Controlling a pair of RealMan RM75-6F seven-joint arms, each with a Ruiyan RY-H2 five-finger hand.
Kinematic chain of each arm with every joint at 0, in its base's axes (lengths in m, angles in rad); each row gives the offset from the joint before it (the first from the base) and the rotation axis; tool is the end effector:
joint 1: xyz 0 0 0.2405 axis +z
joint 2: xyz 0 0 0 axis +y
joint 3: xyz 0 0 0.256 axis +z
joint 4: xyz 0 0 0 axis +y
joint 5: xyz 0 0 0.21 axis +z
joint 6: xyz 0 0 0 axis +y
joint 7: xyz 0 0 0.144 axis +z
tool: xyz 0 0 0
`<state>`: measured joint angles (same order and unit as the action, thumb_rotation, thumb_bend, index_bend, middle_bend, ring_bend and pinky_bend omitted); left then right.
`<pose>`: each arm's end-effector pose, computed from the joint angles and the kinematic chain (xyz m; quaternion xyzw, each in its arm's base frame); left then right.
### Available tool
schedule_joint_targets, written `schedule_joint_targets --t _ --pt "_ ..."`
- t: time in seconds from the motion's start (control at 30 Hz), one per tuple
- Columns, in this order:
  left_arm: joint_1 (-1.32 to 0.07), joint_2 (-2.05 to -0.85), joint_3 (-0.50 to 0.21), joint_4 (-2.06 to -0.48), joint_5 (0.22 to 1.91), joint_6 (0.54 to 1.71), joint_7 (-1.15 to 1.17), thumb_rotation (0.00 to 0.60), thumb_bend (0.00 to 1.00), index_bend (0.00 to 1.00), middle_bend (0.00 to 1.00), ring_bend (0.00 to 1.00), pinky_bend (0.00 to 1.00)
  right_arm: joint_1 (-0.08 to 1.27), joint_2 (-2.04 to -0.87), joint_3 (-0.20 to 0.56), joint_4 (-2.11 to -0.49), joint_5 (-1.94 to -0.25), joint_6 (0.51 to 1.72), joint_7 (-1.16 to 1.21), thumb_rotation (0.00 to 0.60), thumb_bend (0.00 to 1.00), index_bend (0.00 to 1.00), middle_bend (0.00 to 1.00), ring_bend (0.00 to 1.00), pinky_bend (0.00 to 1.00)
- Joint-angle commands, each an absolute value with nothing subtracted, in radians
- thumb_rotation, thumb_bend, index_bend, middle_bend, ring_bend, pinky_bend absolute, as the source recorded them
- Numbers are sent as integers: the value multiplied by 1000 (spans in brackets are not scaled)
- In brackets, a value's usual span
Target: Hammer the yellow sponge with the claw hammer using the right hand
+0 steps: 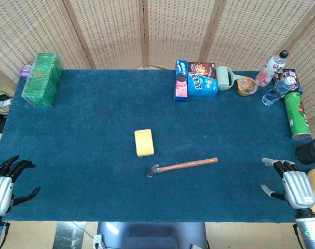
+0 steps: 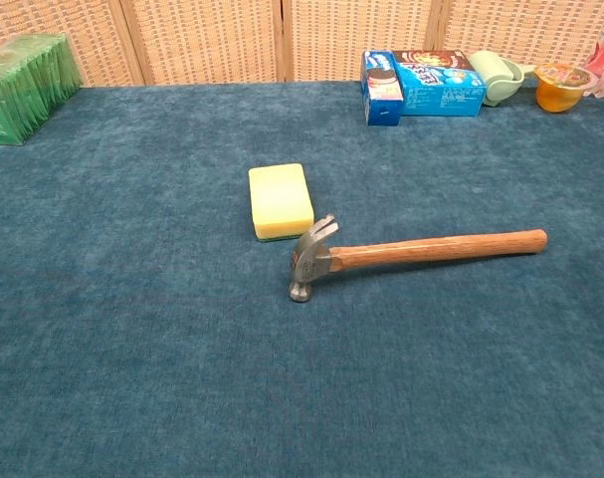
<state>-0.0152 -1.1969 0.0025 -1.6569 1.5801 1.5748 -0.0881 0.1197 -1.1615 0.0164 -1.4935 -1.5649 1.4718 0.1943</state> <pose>-0.2944 0.1480 0.1325 -0.5531 -0.4412 -0.4541 0.5415 -0.3195 -0.1864 0.1468 0.6030 -0.4137 0.4267 0.5320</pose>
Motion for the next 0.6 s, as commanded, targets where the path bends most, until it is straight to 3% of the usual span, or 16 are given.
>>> schedule_joint_targets --t 0.03,0.6 --pt "-17 -1199 2 -1656 1579 1571 -87 600 218 317 281 109 102 122 -1163 17 -1493 -1564 1466 195 600 238 265 343 300 231" --pt "-9 -1170 -1 -1674 1606 1606 -82 600 218 317 281 109 102 171 -1135 10 -1509 -1615 1409 262 600 238 265 344 299 231"
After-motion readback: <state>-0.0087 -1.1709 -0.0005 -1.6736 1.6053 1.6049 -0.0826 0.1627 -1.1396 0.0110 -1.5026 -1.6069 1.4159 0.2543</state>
